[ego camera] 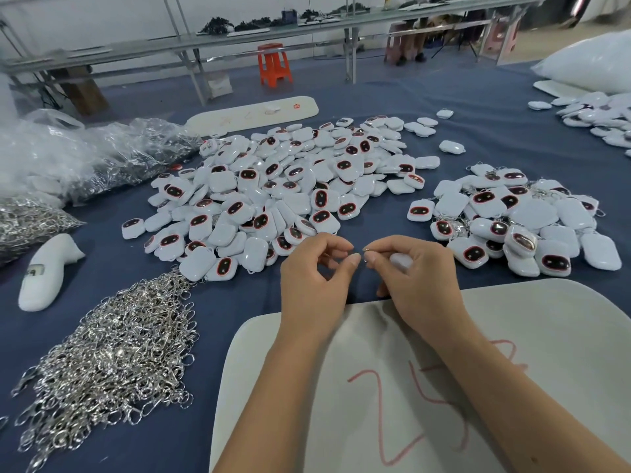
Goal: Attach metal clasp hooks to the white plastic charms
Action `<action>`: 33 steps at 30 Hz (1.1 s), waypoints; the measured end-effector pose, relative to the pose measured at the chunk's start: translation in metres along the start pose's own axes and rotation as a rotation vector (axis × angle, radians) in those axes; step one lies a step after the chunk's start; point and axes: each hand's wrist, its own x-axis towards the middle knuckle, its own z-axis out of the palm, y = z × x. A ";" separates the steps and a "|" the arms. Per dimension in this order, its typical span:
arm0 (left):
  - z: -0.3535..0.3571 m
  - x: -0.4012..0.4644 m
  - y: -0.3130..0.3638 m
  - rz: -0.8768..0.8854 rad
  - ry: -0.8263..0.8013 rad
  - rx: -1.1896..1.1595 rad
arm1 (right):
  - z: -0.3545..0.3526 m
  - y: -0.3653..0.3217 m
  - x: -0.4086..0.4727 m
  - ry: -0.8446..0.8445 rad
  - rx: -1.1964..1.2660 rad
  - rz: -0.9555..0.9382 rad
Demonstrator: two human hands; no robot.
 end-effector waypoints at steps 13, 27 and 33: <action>0.001 0.001 -0.006 0.019 -0.061 0.011 | 0.003 -0.005 -0.003 -0.044 -0.256 -0.275; 0.008 -0.002 -0.005 0.067 -0.141 0.070 | -0.005 -0.003 0.003 -0.094 0.172 0.134; 0.007 -0.001 -0.005 0.028 -0.052 0.028 | -0.004 -0.006 0.002 -0.162 0.110 0.125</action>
